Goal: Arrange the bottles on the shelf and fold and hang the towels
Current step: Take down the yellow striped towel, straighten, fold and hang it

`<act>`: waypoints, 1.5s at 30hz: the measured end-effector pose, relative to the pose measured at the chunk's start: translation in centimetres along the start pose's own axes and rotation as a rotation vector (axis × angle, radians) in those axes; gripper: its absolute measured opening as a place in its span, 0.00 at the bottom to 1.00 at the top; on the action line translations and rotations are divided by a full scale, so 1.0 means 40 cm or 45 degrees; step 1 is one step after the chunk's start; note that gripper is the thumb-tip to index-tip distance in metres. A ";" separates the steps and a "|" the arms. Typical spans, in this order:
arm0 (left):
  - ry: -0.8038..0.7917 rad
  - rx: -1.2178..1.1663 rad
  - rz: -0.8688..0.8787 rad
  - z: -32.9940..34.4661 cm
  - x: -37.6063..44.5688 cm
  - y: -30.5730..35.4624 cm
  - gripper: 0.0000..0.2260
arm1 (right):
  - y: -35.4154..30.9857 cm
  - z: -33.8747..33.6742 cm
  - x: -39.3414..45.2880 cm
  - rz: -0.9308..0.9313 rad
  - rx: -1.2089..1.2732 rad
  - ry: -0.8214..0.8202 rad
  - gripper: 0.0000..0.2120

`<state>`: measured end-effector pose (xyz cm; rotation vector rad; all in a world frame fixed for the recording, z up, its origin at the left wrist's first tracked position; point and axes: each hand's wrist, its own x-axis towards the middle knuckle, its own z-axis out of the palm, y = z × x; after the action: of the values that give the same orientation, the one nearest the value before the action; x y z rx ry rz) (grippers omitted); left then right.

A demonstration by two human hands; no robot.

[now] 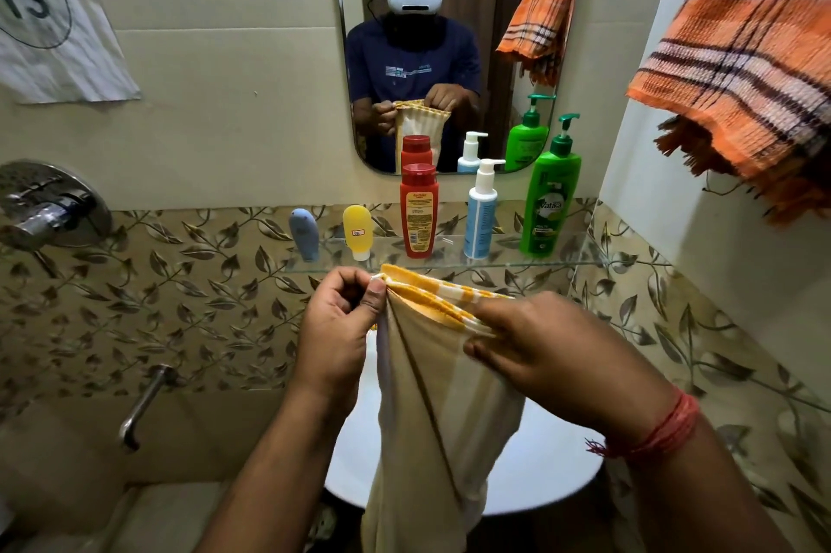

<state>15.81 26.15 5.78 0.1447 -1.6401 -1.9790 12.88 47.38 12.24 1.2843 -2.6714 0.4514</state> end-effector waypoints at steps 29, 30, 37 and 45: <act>-0.573 0.945 0.524 -0.018 0.017 0.103 0.08 | 0.016 -0.088 0.009 0.153 -0.026 -0.043 0.07; -0.540 0.975 0.553 -0.017 0.017 0.102 0.08 | 0.014 -0.091 0.007 0.139 -0.010 -0.074 0.07; -0.395 1.006 0.603 0.003 0.007 0.109 0.04 | 0.036 -0.114 0.001 0.073 -0.117 -0.109 0.10; -0.205 0.983 0.604 0.038 0.018 0.133 0.05 | 0.079 -0.096 0.018 0.274 0.188 0.035 0.06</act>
<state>16.40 26.62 11.30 -0.1159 -2.2179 -0.9668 9.97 49.98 15.40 1.0186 -2.8109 0.6998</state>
